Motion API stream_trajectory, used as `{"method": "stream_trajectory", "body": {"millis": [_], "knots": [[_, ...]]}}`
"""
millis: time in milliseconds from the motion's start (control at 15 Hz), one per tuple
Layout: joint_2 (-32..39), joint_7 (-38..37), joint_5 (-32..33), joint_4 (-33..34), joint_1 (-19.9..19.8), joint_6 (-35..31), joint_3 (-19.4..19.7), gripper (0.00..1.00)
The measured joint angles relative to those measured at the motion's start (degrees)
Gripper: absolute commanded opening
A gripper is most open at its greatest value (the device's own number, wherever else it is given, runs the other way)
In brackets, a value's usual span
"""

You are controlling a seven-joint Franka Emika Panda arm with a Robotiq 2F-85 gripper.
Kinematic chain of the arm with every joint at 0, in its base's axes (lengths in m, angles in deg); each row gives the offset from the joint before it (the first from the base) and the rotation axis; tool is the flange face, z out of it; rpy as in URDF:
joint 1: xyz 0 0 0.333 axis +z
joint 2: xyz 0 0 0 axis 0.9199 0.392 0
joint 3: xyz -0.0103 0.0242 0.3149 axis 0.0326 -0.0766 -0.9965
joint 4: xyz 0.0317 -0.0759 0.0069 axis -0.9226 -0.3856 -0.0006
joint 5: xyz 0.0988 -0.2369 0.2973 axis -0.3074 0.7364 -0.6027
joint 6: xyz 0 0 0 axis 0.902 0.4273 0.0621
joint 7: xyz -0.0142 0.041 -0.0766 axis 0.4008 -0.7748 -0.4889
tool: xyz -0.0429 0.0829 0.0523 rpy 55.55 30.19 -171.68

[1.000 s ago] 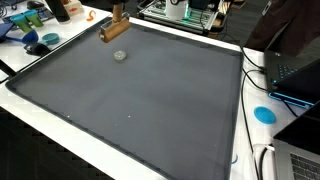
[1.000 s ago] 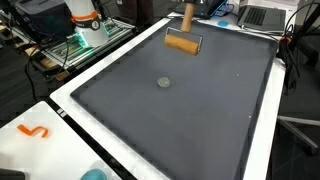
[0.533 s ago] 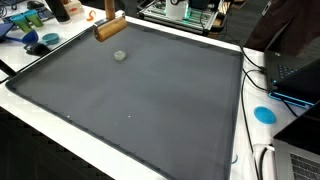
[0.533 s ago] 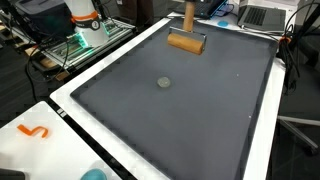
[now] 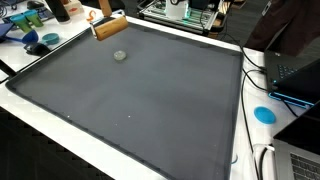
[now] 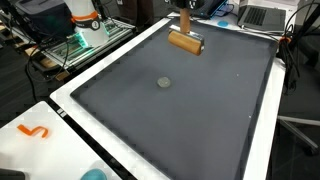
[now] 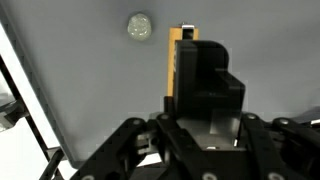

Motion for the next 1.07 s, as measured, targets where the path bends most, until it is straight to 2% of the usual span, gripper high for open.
{"method": "stream_trajectory", "body": {"millis": [667,1067], "knots": [[0.1,15.7,-25.7,-9.0,-6.2,-6.4,5.1,0.24],[0.2,24.4,-35.8,-14.3,-7.5,-10.3,6.0,0.24]]}}
